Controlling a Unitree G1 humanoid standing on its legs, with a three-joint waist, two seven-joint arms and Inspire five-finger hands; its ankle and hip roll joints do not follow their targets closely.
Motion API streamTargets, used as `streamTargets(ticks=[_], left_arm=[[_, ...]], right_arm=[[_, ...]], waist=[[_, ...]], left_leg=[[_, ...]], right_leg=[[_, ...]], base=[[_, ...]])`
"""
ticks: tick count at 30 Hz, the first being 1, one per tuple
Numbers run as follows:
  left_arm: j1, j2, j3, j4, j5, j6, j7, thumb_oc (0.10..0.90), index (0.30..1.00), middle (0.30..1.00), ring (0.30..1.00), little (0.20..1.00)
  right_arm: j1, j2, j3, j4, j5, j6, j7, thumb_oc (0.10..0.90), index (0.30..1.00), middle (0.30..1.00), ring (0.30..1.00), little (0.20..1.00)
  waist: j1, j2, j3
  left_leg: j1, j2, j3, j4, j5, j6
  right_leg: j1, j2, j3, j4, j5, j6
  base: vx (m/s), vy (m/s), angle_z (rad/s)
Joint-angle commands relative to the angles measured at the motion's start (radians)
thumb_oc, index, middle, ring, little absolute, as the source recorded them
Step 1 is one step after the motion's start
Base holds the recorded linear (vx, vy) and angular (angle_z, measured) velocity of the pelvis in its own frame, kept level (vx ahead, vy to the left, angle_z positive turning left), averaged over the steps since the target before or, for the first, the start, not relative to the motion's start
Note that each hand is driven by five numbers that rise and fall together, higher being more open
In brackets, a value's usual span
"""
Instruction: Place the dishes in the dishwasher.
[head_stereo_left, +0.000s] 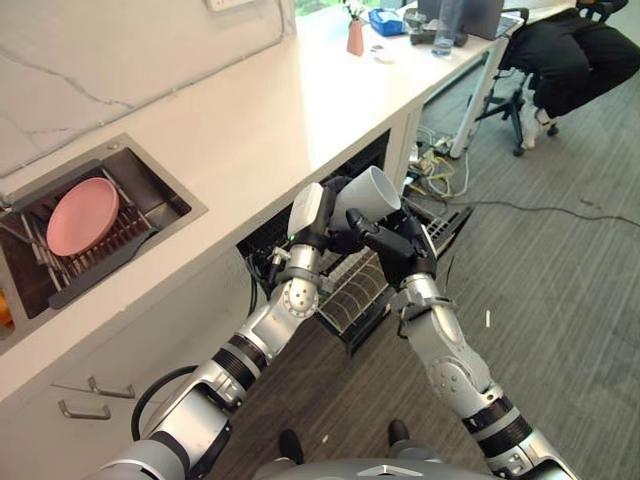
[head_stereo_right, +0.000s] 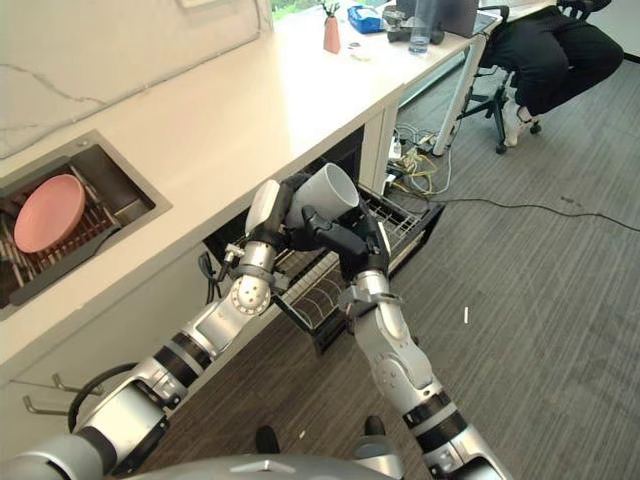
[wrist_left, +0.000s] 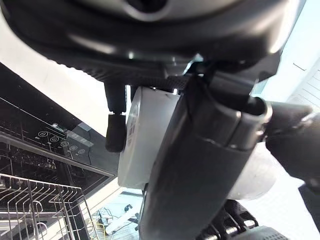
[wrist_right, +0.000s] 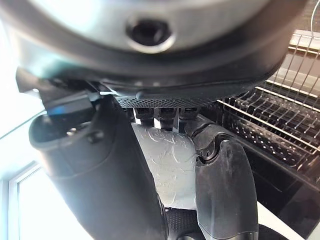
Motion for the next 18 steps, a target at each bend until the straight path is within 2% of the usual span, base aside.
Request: streamTargets(ticks=[1,5,6,7,8,12,18], left_arm=[[-0.139,-0.050,-0.035,0.043,-0.017,-0.062,0.052,0.400,0.300,0.300,0.300,0.300],[-0.154,-0.065,-0.060,0.047,-0.023,-0.065,0.043,0.400,0.300,0.300,0.300,0.300],[-0.163,-0.075,-0.078,0.046,-0.025,-0.066,0.034,0.400,0.300,0.300,0.300,0.300],[-0.164,-0.075,-0.079,0.047,-0.025,-0.066,0.034,0.400,0.300,0.300,0.300,0.300],[-0.170,-0.081,-0.087,0.049,-0.024,-0.066,0.030,0.400,0.300,0.300,0.300,0.300],[-0.204,-0.108,-0.134,0.054,-0.014,-0.071,0.006,0.400,0.300,0.300,0.300,0.300],[-0.227,-0.121,-0.165,0.059,-0.002,-0.079,-0.022,0.400,0.300,0.300,0.300,0.300]], right_arm=[[-0.196,0.119,0.008,0.008,0.073,-0.139,0.015,0.800,0.900,0.900,0.900,0.900],[-0.236,0.153,0.015,0.066,0.111,-0.152,0.013,0.800,0.900,0.900,0.900,0.900],[-0.255,0.175,0.019,0.097,0.142,-0.157,0.014,0.770,0.855,0.855,0.855,0.855],[-0.257,0.175,0.019,0.098,0.144,-0.157,0.015,0.637,0.655,0.655,0.655,0.655],[-0.266,0.188,0.020,0.116,0.163,-0.165,0.017,0.400,0.300,0.300,0.300,0.300],[-0.295,0.232,0.022,0.167,0.235,-0.193,0.031,0.400,0.300,0.300,0.300,0.300],[-0.309,0.246,0.005,0.185,0.246,-0.214,0.033,0.400,0.300,0.300,0.300,0.300]], waist=[[0.042,-0.019,-0.055],[0.054,-0.020,-0.055],[0.061,-0.020,-0.056],[0.061,-0.020,-0.056],[0.064,-0.020,-0.057],[0.076,-0.020,-0.060],[0.081,-0.018,-0.062]], left_leg=[[0.059,0.076,-0.043,0.008,-0.073,-0.076],[0.054,0.076,-0.054,0.008,-0.071,-0.076],[0.052,0.075,-0.059,0.008,-0.070,-0.077],[0.051,0.075,-0.059,0.008,-0.070,-0.077],[0.050,0.075,-0.061,0.009,-0.069,-0.077],[0.045,0.074,-0.071,0.009,-0.067,-0.079],[0.044,0.073,-0.076,0.009,-0.067,-0.080]], right_leg=[[-0.027,-0.042,-0.043,0.018,-0.003,0.063],[-0.023,-0.042,-0.052,0.017,-0.004,0.063],[-0.021,-0.043,-0.057,0.017,-0.005,0.063],[-0.021,-0.043,-0.058,0.017,-0.005,0.063],[-0.020,-0.043,-0.062,0.017,-0.006,0.063],[-0.017,-0.045,-0.075,0.017,-0.009,0.064],[-0.013,-0.048,-0.087,0.016,-0.011,0.065]], base=[[-0.01,-0.006,0.07],[-0.01,-0.011,0.12],[-0.01,-0.004,0.09],[-0.01,-0.007,0.10],[-0.01,-0.002,0.11],[-0.01,-0.001,0.16],[-0.01,-0.002,0.06]])
